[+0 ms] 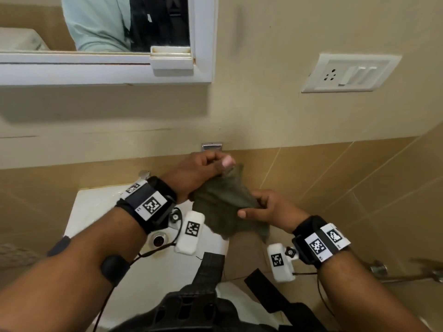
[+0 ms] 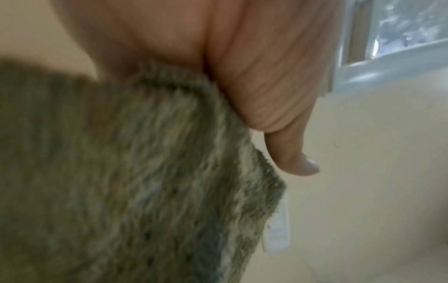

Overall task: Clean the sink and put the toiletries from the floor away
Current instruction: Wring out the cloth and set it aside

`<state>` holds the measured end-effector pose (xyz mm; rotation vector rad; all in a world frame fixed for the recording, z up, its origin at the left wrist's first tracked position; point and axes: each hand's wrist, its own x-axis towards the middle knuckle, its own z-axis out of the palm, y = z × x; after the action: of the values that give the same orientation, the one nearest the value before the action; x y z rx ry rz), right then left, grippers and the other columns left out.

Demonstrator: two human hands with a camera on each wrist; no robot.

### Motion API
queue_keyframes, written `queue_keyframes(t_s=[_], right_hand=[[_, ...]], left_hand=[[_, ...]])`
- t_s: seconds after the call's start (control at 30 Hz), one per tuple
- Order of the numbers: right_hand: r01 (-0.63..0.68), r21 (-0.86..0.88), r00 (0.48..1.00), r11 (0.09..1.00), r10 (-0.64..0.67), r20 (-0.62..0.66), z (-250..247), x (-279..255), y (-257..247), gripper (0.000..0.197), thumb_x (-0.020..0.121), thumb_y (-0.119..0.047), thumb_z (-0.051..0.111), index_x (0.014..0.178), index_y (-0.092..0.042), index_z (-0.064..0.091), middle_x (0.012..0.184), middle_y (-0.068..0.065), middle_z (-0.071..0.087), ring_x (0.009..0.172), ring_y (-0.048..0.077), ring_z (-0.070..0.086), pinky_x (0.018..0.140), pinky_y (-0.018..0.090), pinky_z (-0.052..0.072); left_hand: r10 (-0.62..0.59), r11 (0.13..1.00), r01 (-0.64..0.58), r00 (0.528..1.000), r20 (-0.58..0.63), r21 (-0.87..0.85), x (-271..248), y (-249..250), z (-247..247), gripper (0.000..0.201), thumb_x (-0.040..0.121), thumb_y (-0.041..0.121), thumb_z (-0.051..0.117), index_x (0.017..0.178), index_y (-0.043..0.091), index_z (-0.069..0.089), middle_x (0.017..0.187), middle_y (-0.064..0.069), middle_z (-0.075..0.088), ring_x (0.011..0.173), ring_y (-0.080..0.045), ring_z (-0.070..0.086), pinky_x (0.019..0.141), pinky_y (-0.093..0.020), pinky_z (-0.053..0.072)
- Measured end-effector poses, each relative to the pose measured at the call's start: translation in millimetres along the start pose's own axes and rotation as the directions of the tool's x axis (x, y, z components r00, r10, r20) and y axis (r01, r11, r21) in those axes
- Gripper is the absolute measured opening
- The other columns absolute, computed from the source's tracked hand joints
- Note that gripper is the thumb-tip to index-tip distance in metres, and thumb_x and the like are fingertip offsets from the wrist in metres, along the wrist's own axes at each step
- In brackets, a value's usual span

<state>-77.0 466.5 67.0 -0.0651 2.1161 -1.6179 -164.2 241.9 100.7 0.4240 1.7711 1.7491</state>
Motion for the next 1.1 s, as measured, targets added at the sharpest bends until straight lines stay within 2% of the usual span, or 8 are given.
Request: queue_keyframes(t_s=[0.17, 0.3, 0.4, 0.5, 0.6, 0.8, 0.97, 1.1], right_hand=[[-0.077, 0.301, 0.997, 0.951, 0.075, 0.02, 9, 0, -7, 0.041, 0.091, -0.013, 0.066, 0.13, -0.007, 0.057, 0.121, 0.016, 0.07, 0.109, 0.034, 0.068, 0.089, 0.038, 0.058], [-0.054, 0.532, 0.998, 0.845, 0.039, 0.039, 13, -2, -12, 0.05, 0.091, -0.002, 0.059, 0.14, -0.005, 0.049, 0.134, 0.023, 0.06, 0.117, 0.034, 0.064, 0.092, 0.037, 0.058], [0.018, 0.698, 0.998, 0.716, 0.028, -0.055, 16, -4, -19, 0.049, 0.089, -0.003, 0.057, 0.138, -0.005, 0.051, 0.132, 0.025, 0.061, 0.106, 0.03, 0.069, 0.086, 0.037, 0.06], [0.077, 0.751, 0.991, 0.656, 0.031, -0.128, 21, -4, -19, 0.049, 0.09, -0.005, 0.054, 0.139, -0.007, 0.051, 0.132, 0.026, 0.061, 0.111, 0.033, 0.066, 0.091, 0.043, 0.057], [0.086, 0.756, 0.985, 0.649, 0.057, -0.161, 25, -5, -13, 0.05, 0.094, -0.006, 0.052, 0.143, -0.012, 0.046, 0.136, 0.026, 0.057, 0.118, 0.037, 0.061, 0.089, 0.047, 0.056], [0.116, 0.673, 0.961, 0.73, 0.088, -0.261, 22, -17, -3, 0.049, 0.097, -0.003, 0.05, 0.144, -0.016, 0.047, 0.134, 0.018, 0.062, 0.127, 0.035, 0.057, 0.1, 0.046, 0.05], [0.094, 0.574, 0.935, 0.814, 0.125, -0.331, 14, -29, -2, 0.04, 0.096, -0.001, 0.054, 0.131, -0.019, 0.056, 0.121, 0.009, 0.072, 0.11, 0.023, 0.069, 0.091, 0.035, 0.058], [0.124, 0.451, 0.895, 0.884, 0.096, -0.435, 15, -30, -4, 0.042, 0.093, 0.007, 0.056, 0.118, -0.026, 0.06, 0.104, 0.002, 0.077, 0.093, 0.014, 0.074, 0.073, 0.024, 0.06]], left_hand=[[-0.289, 0.699, 0.197, 0.957, 0.02, 0.687, -14, -12, -30, 0.056, 0.068, 0.069, 0.074, 0.107, 0.029, 0.072, 0.098, 0.008, 0.075, 0.089, -0.013, 0.072, 0.088, -0.037, 0.059], [-0.215, 0.949, 0.234, 0.971, -0.109, 0.211, -19, -28, -35, 0.048, 0.079, 0.056, 0.07, 0.114, 0.023, 0.068, 0.108, -0.002, 0.073, 0.099, -0.023, 0.071, 0.081, -0.037, 0.06], [-0.273, 0.959, 0.284, 0.927, -0.259, 0.007, -22, -56, -30, 0.059, 0.086, 0.067, 0.053, 0.125, 0.024, 0.056, 0.121, -0.005, 0.066, 0.111, -0.027, 0.063, 0.099, -0.047, 0.051], [-0.511, 0.854, 0.496, 0.856, -0.076, -0.156, -26, -91, -14, 0.087, 0.079, 0.084, 0.039, 0.135, 0.019, 0.049, 0.122, -0.01, 0.069, 0.114, -0.029, 0.064, 0.106, -0.051, 0.045], [-0.518, 0.735, 0.56, 0.828, 0.216, -0.382, -23, -105, 12, 0.1, 0.074, 0.091, 0.033, 0.137, 0.016, 0.05, 0.132, -0.018, 0.064, 0.126, -0.036, 0.057, 0.113, -0.054, 0.037], [-0.33, 0.838, 0.334, 0.94, 0.087, -0.43, -18, -80, 34, 0.064, 0.086, 0.063, 0.058, 0.135, 0.021, 0.059, 0.128, -0.008, 0.067, 0.117, -0.028, 0.059, 0.087, -0.041, 0.05], [-0.232, 0.839, 0.135, 0.965, -0.121, -0.527, -13, -75, 24, 0.065, 0.084, 0.018, 0.073, 0.142, 0.022, 0.043, 0.135, -0.016, 0.058, 0.122, -0.03, 0.058, 0.103, -0.039, 0.049], [-0.224, 0.833, 0.101, 0.96, -0.165, -0.543, -13, -74, 17, 0.073, 0.084, 0.015, 0.074, 0.147, 0.026, 0.038, 0.131, -0.017, 0.062, 0.116, -0.031, 0.063, 0.096, -0.04, 0.054]])
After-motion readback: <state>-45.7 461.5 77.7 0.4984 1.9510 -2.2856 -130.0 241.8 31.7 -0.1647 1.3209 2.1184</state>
